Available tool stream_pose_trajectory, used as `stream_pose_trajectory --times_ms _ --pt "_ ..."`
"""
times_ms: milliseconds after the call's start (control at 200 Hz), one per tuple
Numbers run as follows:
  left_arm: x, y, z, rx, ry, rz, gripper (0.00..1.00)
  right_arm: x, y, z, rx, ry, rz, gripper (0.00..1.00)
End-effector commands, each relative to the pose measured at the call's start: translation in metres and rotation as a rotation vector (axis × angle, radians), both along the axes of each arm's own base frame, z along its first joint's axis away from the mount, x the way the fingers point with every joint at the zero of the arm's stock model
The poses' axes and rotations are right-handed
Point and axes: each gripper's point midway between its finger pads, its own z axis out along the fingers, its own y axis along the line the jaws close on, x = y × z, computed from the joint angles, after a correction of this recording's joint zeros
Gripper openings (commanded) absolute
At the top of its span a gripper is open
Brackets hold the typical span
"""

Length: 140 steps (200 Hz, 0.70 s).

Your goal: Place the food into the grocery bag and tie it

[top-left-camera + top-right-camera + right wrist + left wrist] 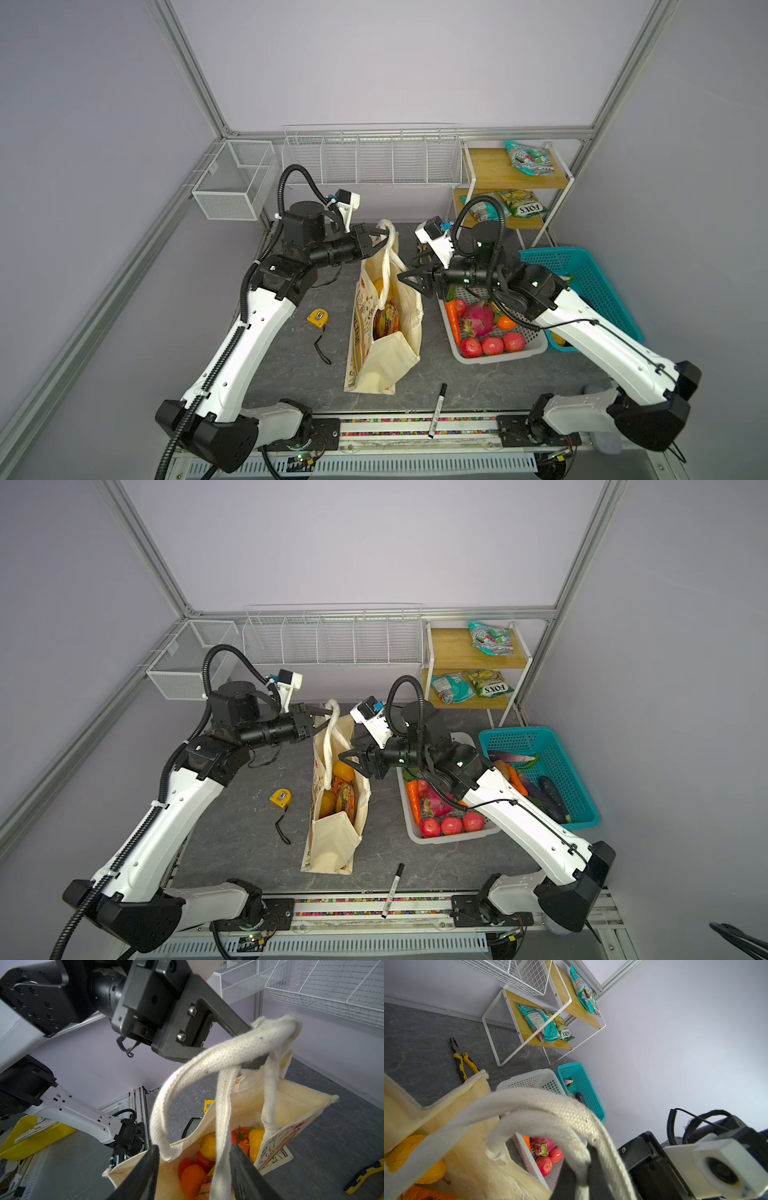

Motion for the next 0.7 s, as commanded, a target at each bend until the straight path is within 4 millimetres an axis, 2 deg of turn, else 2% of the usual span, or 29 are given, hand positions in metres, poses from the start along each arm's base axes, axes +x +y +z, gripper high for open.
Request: stream_pose_trajectory --times_ms 0,210,320,485,695 --pt "-0.009 0.004 0.028 -0.033 -0.085 -0.015 0.0 0.007 -0.015 0.012 0.036 -0.03 -0.033 0.53" --pt "-0.015 -0.002 0.043 -0.1 -0.103 -0.063 0.0 0.037 -0.03 -0.001 0.047 -0.004 -0.076 0.47" --pt "-0.019 -0.006 0.05 -0.134 -0.11 -0.102 0.0 0.052 -0.026 -0.012 0.069 0.014 -0.053 0.42" --pt "-0.019 -0.009 0.05 -0.145 -0.1 -0.128 0.0 0.054 -0.002 -0.027 0.118 0.042 0.071 0.4" --pt "-0.013 -0.003 0.026 -0.061 -0.052 -0.075 0.0 0.047 0.01 -0.047 0.14 0.063 0.144 0.41"
